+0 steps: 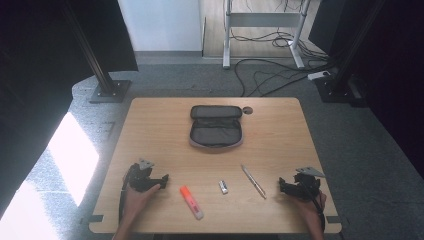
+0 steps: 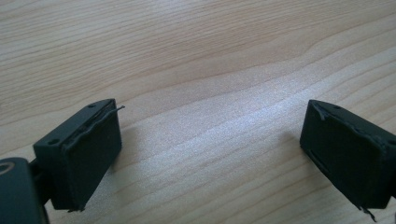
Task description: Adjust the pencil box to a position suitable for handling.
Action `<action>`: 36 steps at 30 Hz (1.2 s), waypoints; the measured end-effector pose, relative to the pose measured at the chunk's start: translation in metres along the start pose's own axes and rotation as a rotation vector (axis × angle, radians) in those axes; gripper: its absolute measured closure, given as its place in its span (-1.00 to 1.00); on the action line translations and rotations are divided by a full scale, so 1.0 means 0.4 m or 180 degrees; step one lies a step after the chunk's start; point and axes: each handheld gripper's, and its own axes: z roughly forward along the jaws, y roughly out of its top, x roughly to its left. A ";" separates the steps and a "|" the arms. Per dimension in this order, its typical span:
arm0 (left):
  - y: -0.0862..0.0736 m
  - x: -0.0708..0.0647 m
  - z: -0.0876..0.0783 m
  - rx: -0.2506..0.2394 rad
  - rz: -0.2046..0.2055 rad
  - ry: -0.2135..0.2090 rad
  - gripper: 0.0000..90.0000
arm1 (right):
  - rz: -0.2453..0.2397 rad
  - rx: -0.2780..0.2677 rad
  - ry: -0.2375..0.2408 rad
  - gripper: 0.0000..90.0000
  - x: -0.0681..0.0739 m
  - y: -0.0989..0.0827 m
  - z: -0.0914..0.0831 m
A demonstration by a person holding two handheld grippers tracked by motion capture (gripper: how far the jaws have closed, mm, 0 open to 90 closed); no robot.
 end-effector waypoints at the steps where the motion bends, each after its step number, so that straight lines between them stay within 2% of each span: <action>1: 0.000 0.000 0.000 0.0000 0.0000 0.0000 -0.88 | 0.0001 0.0000 0.0000 -0.80 0.000 0.000 0.000; 19: -0.004 -0.003 -0.005 -0.0010 -0.0023 0.0017 -0.84 | 0.0006 -0.0020 -0.0011 -0.75 0.000 -0.002 -0.003; 23: -0.004 -0.004 -0.007 -0.0015 -0.0026 0.0025 -0.76 | 0.0026 -0.0031 -0.0024 -0.71 0.000 -0.004 -0.006; 26: 0.000 -0.006 -0.017 -0.0066 -0.0030 0.0069 -0.68 | 0.0036 -0.0036 -0.0028 -0.67 0.002 -0.005 -0.008; 36: 0.027 -0.020 -0.064 -0.0332 -0.0056 -0.0034 -0.61 | 0.0064 -0.0114 0.0069 -0.59 0.010 -0.008 -0.016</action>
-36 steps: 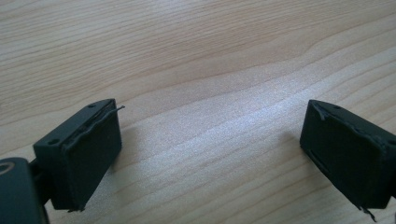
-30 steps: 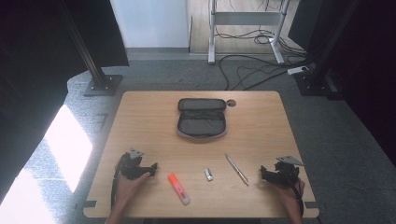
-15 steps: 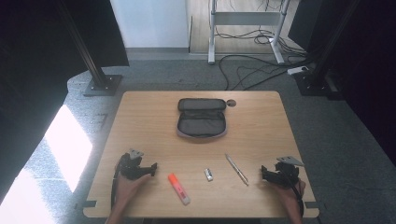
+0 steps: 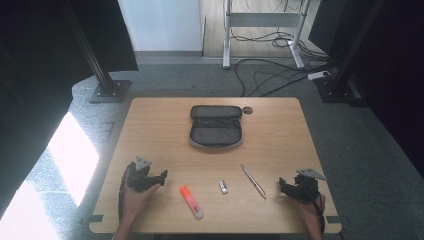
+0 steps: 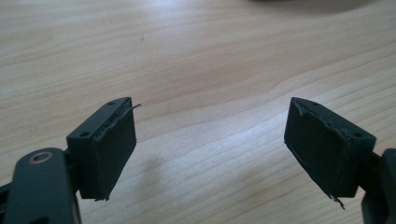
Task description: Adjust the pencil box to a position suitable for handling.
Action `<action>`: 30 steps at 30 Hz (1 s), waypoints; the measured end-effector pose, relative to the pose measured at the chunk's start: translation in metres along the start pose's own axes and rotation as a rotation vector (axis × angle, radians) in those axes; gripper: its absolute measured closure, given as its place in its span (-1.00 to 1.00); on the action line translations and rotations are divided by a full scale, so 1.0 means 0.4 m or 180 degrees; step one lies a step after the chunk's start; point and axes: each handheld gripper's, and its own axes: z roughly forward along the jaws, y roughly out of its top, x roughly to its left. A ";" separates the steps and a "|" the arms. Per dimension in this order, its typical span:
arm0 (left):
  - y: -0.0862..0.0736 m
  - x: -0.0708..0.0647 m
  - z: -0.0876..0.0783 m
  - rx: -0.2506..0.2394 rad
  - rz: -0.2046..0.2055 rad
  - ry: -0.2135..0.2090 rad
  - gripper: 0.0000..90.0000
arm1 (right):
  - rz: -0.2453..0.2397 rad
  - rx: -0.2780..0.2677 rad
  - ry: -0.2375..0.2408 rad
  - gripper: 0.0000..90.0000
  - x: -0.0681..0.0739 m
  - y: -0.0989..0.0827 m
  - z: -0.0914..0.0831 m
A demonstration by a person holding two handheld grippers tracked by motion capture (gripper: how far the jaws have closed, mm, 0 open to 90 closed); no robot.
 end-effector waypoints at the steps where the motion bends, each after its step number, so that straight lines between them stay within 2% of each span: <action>1: 0.004 -0.003 -0.003 -0.0022 -0.0007 -0.0014 -0.60 | -0.0002 -0.0011 0.0005 -0.58 0.001 0.000 -0.002; 5: 0.016 -0.010 -0.008 -0.0050 -0.0021 -0.0059 -0.58 | 0.0006 -0.0087 0.0010 -0.56 0.001 0.001 -0.014; 12: 0.064 -0.038 -0.006 -0.0117 -0.0017 -0.0168 -0.56 | 0.0035 -0.0175 -0.0004 -0.54 -0.005 0.002 -0.031; 21: 0.102 -0.063 0.004 -0.0121 0.0029 -0.0256 -0.54 | 0.0008 -0.0189 0.0000 -0.53 0.000 0.002 -0.036; 30: 0.141 -0.068 0.007 -0.0163 -0.0007 -0.0292 -0.53 | 0.0003 -0.0167 -0.0007 -0.53 0.001 0.000 -0.034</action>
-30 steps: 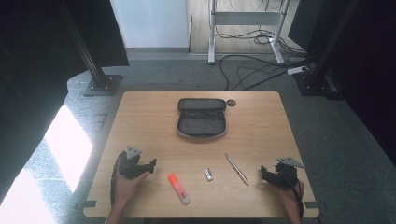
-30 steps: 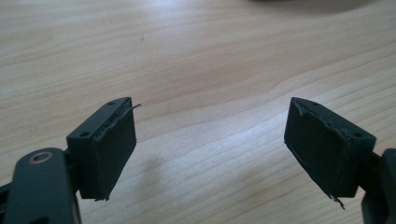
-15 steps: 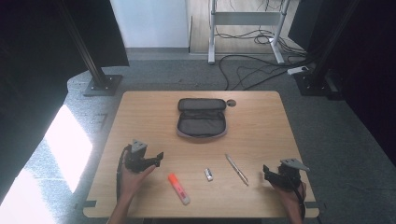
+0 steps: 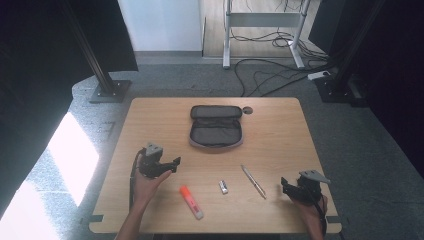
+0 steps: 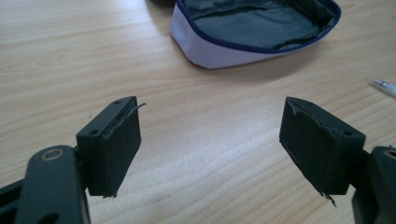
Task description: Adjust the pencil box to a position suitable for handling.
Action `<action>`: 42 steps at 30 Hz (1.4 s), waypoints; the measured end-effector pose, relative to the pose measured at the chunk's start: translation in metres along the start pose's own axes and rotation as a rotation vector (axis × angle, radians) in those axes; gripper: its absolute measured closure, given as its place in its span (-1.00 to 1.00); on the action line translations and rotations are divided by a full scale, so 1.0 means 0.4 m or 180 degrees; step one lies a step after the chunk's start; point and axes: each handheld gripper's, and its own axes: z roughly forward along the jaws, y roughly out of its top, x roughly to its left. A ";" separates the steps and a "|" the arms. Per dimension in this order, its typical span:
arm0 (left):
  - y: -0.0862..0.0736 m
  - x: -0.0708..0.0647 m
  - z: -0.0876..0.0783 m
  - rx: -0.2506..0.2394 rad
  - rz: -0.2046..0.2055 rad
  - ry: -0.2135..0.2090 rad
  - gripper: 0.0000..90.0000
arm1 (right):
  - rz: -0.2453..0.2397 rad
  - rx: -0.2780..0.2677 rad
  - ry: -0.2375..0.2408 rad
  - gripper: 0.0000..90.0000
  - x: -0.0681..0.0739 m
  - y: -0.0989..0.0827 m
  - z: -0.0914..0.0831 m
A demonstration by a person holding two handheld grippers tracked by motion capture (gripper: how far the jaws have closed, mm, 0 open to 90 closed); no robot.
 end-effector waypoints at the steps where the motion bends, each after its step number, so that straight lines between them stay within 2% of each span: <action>1: 0.005 0.000 0.001 -0.0005 -0.0003 0.0002 -0.53 | -0.0002 0.0003 0.0000 -0.53 0.000 0.000 0.000; 14: 0.063 0.002 0.026 -0.0069 -0.0044 0.0121 -0.53 | -0.0037 0.0045 -0.0004 -0.53 0.006 -0.004 0.006; 19: 0.079 -0.001 0.037 -0.0048 0.0012 0.0098 -0.56 | -0.0047 0.0056 -0.0006 -0.53 0.006 -0.005 0.007; 26: 0.105 0.000 0.052 -0.0051 -0.0010 0.0008 -0.57 | -0.0068 0.0077 -0.0015 -0.53 0.010 -0.006 0.010; 42: 0.171 -0.017 0.092 0.0014 0.0034 -0.0023 -0.51 | -0.0077 0.0106 -0.0019 -0.53 0.012 -0.009 0.014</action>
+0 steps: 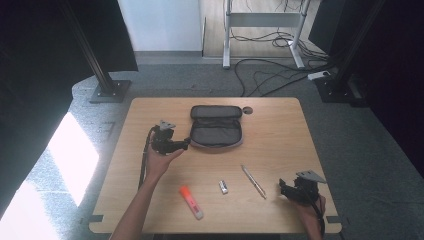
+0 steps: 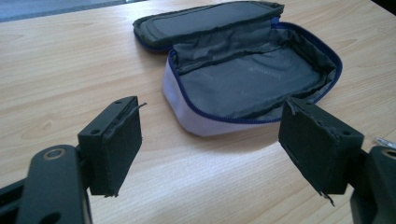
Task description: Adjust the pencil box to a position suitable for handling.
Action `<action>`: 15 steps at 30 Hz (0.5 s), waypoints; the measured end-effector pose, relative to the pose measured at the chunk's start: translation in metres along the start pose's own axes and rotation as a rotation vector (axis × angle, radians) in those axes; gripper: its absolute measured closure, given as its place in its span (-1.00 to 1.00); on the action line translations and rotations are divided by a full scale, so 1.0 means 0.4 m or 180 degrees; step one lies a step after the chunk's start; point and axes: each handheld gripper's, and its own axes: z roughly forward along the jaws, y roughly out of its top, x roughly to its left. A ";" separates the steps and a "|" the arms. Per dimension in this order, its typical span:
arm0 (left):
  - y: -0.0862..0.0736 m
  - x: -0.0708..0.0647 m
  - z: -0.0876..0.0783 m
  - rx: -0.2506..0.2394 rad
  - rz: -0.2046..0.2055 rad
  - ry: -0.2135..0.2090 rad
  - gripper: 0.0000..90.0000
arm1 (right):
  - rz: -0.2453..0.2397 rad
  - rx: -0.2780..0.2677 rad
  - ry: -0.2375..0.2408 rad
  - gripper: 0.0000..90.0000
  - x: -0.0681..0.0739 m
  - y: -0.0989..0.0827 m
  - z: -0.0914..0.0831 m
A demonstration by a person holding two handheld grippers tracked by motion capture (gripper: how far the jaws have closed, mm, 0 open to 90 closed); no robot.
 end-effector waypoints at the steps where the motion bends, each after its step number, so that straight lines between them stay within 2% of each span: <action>1: 0.004 -0.001 0.002 -0.0015 -0.0001 -0.0011 -0.50 | 0.0000 0.0004 -0.0003 -0.53 0.000 0.000 0.000; 10: 0.033 -0.010 0.028 -0.0007 0.0015 -0.0081 -0.46 | -0.0005 0.0029 -0.0001 -0.53 0.003 -0.002 0.004; 15: 0.045 0.000 0.056 0.0059 -0.0051 -0.0098 -0.44 | -0.0018 0.0038 0.0000 -0.53 0.004 -0.003 0.006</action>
